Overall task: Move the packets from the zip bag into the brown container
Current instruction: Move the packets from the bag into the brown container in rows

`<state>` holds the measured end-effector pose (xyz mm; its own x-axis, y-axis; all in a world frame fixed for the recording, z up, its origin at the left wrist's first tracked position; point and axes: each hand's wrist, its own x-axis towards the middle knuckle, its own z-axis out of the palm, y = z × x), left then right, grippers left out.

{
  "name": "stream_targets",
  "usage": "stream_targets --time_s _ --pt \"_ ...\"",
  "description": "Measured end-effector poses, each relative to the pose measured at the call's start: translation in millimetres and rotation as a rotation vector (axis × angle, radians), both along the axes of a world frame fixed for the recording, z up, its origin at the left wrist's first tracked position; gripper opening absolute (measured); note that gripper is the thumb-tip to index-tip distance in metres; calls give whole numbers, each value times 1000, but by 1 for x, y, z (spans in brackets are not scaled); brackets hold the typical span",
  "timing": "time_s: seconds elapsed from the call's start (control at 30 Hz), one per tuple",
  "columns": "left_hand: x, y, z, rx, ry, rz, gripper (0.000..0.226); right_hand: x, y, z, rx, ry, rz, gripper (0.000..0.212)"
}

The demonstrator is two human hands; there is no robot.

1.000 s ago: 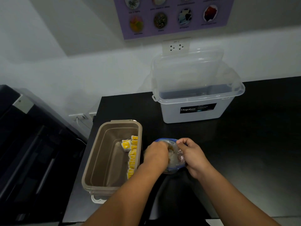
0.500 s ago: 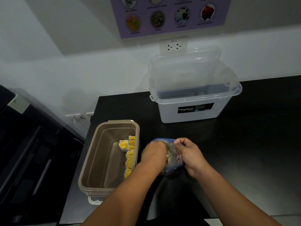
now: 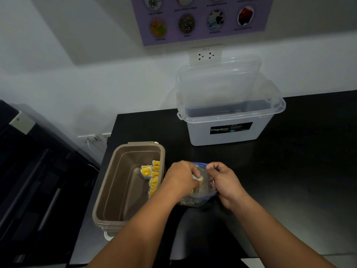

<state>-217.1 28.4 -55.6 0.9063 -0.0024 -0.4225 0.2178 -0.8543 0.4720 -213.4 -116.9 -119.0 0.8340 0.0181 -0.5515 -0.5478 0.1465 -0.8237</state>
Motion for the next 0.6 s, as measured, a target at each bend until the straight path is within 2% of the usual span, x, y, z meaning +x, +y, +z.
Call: stream_targets --time_s 0.2,0.4,0.5,0.6 --pt "3 11 8 -272 -149 95 20 2 3 3 -48 -11 9 11" --pt "2 19 15 -613 -123 260 33 4 6 4 -58 -8 3 11" --pt "0 23 17 -676 -99 268 46 6 6 5 -39 -2 0 11" --pt "-1 28 15 -645 -108 272 57 6 7 5 -33 7 0 11"
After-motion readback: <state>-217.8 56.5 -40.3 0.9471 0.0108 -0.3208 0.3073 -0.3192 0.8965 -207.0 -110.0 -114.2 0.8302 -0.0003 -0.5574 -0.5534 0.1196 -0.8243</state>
